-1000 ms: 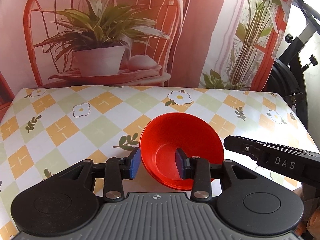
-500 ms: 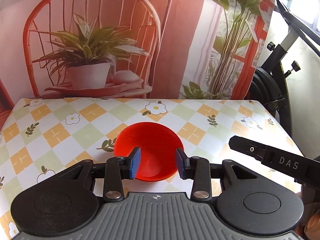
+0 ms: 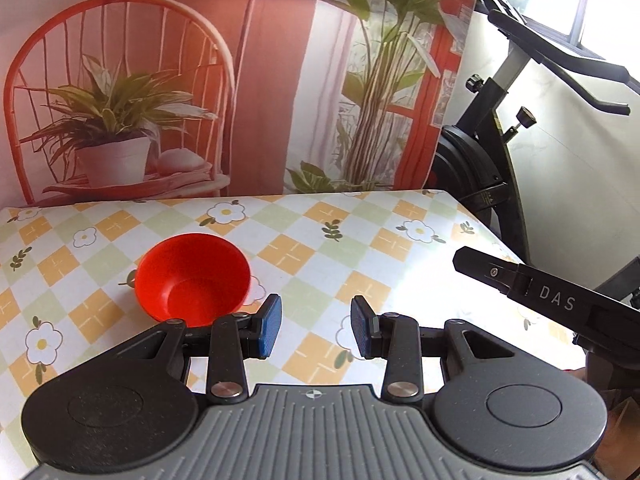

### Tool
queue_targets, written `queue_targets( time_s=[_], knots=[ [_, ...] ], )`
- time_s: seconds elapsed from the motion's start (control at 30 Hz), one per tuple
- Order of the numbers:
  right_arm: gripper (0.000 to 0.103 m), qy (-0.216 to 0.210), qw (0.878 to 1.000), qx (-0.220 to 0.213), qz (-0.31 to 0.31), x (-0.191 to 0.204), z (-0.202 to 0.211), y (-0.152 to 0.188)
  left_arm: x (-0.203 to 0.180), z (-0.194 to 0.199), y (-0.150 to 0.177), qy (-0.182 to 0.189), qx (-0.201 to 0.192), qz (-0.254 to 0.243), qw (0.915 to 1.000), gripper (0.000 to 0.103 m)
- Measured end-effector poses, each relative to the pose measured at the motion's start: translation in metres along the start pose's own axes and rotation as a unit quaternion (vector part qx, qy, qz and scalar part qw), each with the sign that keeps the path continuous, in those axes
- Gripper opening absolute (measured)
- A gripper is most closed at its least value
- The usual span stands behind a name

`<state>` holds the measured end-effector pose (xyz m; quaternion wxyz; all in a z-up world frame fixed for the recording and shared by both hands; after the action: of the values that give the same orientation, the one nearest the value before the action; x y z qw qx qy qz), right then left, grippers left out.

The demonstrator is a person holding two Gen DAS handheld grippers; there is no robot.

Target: Organize plates and bowls

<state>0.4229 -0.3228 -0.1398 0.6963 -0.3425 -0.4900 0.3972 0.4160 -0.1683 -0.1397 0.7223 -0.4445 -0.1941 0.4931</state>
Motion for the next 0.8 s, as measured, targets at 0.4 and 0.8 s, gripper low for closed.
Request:
queue_targets(
  time_s=[0.4,0.8],
  knots=[
    [0.014,0.058,0.998,-0.007,0.001,-0.063,0.048,0.008,-0.063,-0.010,0.031,0.055,0.024,-0.016,0.9981,0.040],
    [0.014,0.105,0.994,-0.009,-0.026,-0.130,0.097,0.015,-0.112,-0.011,0.054,0.093,0.046,-0.041,0.9937,0.040]
  ],
)
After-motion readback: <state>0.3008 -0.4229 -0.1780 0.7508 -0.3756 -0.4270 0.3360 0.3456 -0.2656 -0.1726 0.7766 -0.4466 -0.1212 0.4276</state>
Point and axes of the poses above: each gripper's, at about its wrist camera, not at the fingertips, and z roughly against the way its jaws point, x to its left, y to its underside, the point moved 10 cm from there along -z, roughly the way its jaws point, and after that the axes turned 11 degrees about -x, right-handed, at the moved point
